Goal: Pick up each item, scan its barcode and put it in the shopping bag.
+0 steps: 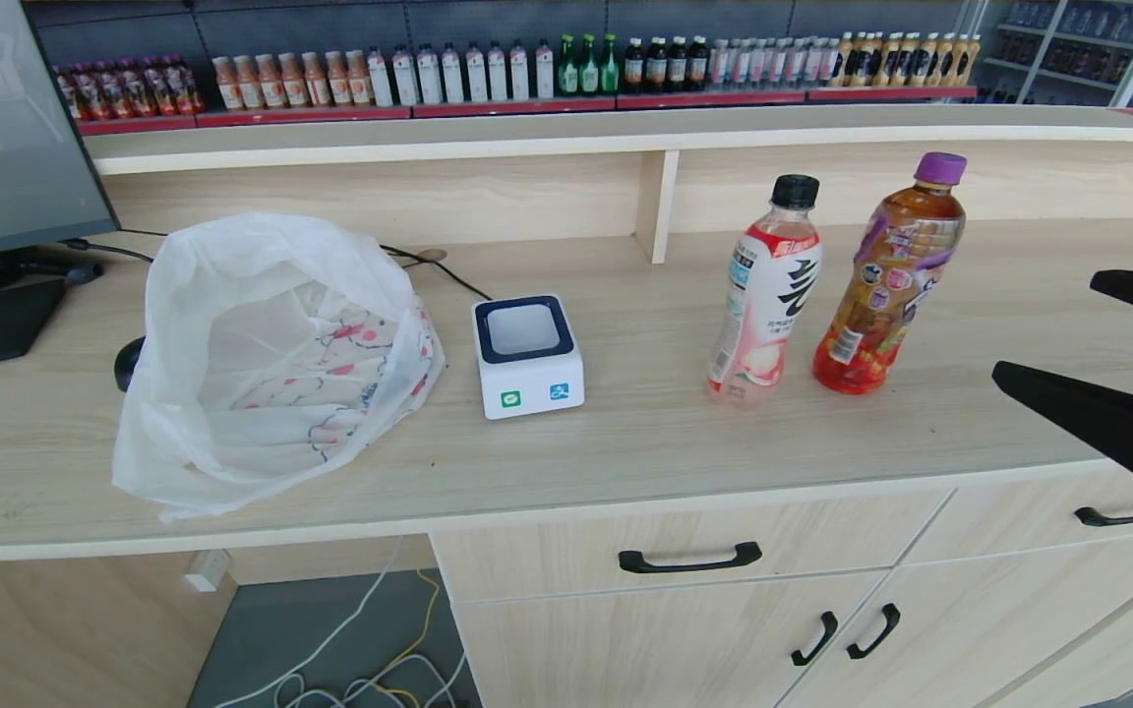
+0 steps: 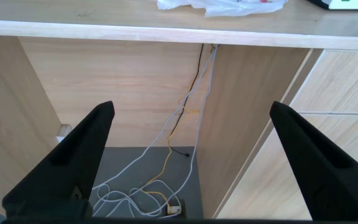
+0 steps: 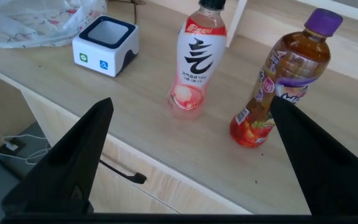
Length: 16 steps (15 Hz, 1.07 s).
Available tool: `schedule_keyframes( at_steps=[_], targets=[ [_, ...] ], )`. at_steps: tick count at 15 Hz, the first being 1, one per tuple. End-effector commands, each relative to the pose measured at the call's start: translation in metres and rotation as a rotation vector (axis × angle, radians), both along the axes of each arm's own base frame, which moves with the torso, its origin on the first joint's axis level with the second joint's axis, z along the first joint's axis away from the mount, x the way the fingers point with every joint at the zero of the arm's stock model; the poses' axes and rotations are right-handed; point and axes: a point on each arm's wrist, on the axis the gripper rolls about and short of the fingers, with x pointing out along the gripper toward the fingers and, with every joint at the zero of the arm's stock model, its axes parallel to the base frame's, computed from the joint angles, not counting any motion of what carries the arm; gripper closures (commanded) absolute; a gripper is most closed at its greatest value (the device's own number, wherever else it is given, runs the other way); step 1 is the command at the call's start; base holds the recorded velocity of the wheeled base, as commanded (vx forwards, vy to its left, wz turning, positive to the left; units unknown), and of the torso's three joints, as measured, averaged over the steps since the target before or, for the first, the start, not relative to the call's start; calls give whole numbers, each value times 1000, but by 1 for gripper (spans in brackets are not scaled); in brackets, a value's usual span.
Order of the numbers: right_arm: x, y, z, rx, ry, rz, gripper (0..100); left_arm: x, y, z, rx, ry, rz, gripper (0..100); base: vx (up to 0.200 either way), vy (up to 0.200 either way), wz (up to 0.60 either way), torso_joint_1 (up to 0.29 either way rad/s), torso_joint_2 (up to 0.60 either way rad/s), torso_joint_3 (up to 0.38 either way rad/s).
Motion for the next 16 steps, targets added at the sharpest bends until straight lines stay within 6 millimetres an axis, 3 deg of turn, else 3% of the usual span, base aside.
schedule_keyframes(
  at_steps=[1, 7, 16],
  targets=[
    [11, 12, -2, -12, 32, 18, 0, 0, 0, 0, 0, -1, 0, 0, 0, 0, 0, 0, 0, 0],
    [51, 35, -2, 52, -1, -46, 0, 0, 0, 0, 0, -1, 0, 0, 0, 0, 0, 0, 0, 0],
    [83, 53, -12, 185, -8, -188, 0, 0, 0, 0, 1, -1, 0, 0, 0, 0, 0, 0, 0, 0]
  ],
)
